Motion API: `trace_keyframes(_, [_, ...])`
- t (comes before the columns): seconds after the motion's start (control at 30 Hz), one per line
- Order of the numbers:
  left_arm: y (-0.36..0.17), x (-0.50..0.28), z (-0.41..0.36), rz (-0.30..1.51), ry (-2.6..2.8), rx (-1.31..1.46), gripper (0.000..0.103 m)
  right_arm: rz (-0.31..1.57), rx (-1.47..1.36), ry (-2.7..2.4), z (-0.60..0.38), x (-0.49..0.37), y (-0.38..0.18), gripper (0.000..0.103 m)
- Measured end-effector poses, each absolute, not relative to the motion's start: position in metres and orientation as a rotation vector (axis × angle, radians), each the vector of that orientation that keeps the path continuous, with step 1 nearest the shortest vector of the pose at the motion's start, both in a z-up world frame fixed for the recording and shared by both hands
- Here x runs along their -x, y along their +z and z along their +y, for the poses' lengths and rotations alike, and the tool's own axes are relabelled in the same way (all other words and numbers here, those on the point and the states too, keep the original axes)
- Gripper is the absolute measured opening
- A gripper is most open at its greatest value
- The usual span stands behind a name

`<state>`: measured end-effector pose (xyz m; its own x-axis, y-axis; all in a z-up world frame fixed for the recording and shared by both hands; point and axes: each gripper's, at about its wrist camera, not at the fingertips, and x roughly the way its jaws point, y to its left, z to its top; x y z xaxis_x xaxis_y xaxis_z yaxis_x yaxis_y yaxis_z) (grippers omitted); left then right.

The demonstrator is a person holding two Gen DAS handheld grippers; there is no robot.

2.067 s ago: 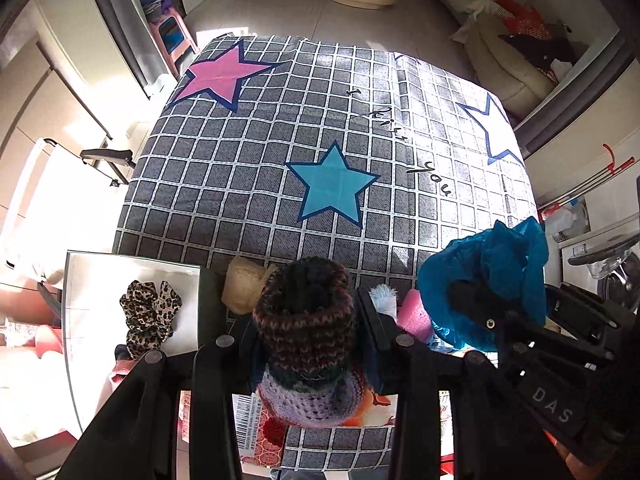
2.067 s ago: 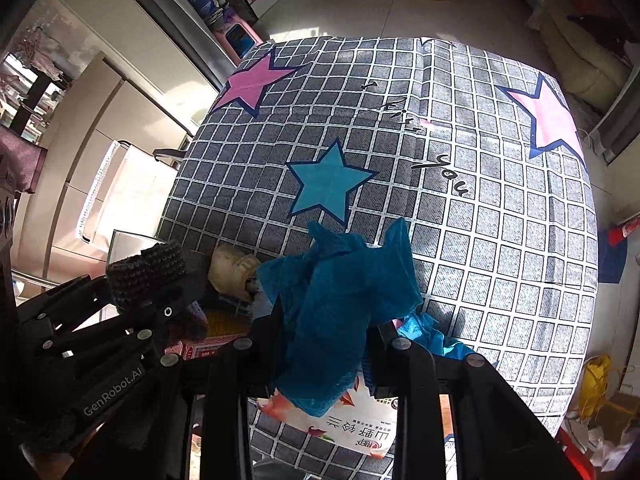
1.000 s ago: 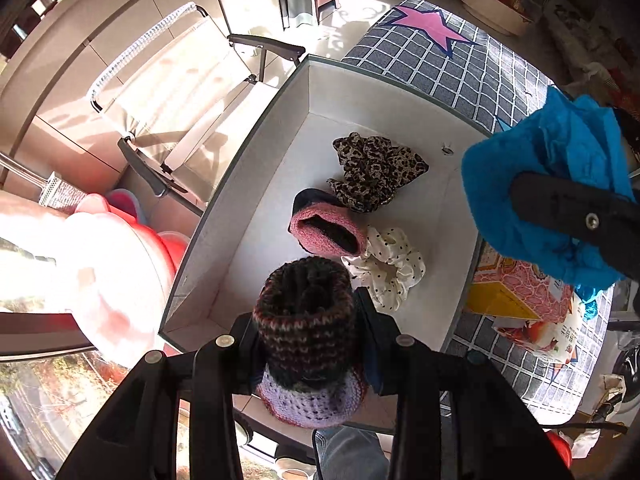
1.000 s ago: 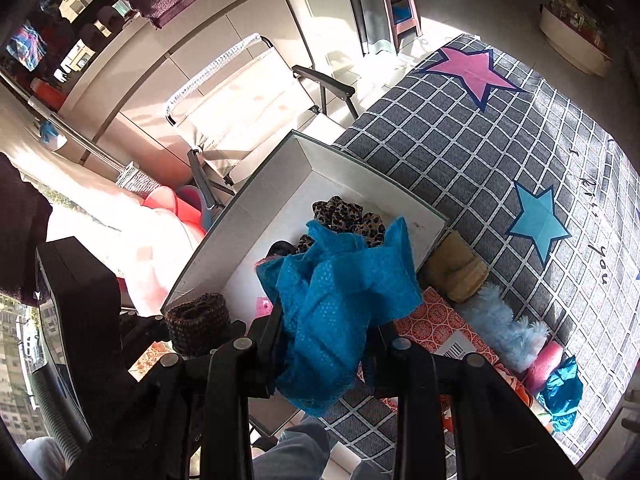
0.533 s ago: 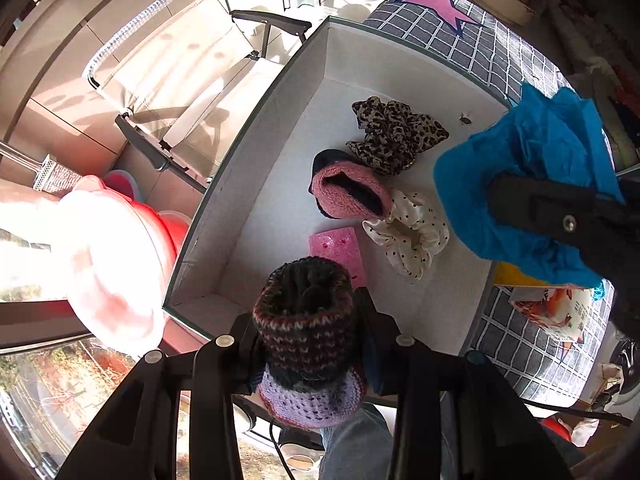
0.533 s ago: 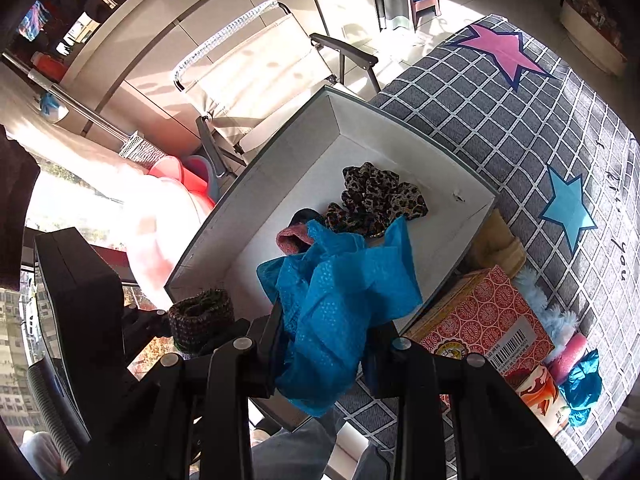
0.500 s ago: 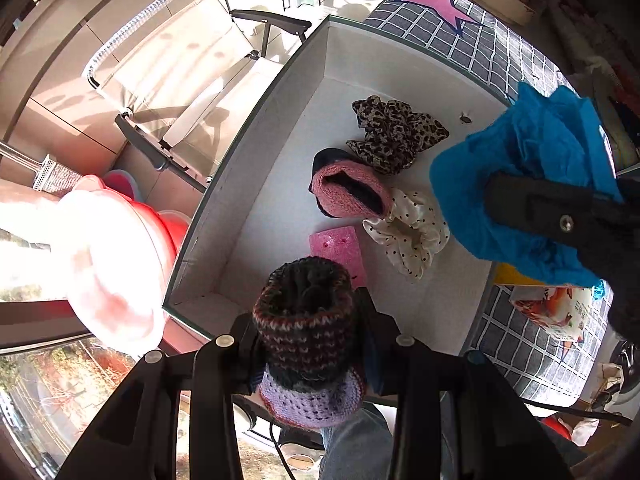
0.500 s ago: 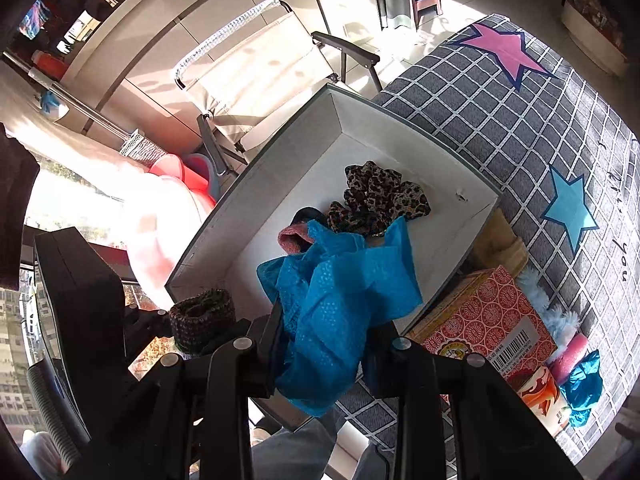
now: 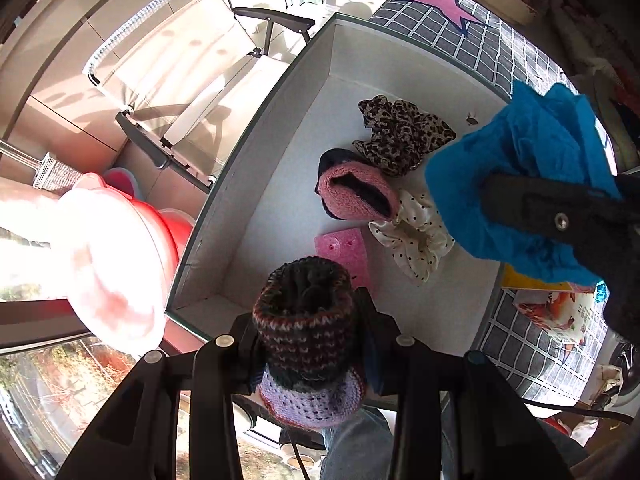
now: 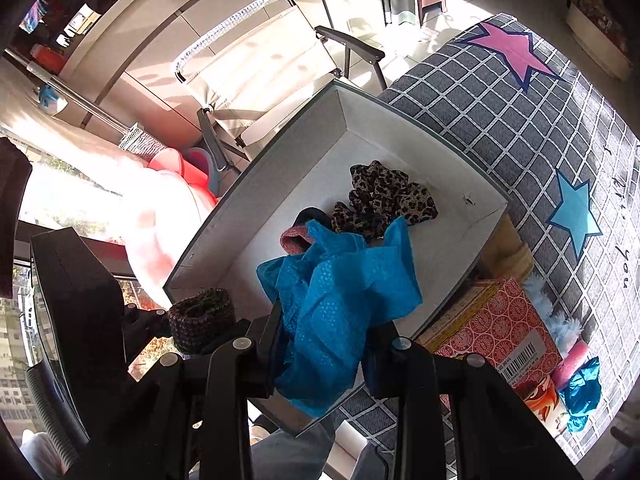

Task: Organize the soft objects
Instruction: 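Open the left gripper to drop the hat while the right drops the blue bag into the box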

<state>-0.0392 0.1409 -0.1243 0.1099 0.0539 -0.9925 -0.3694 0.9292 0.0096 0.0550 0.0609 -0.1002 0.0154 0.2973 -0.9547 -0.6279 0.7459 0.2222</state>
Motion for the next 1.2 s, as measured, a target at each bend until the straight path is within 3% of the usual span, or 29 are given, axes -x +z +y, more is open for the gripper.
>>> trace_keyframes(1.2, [-0.1273,0.0377,0.1394,1.442,0.323,0.252,0.045,1.395,0.281,0.718,0.0585,-0.0619,-0.1035,0.032])
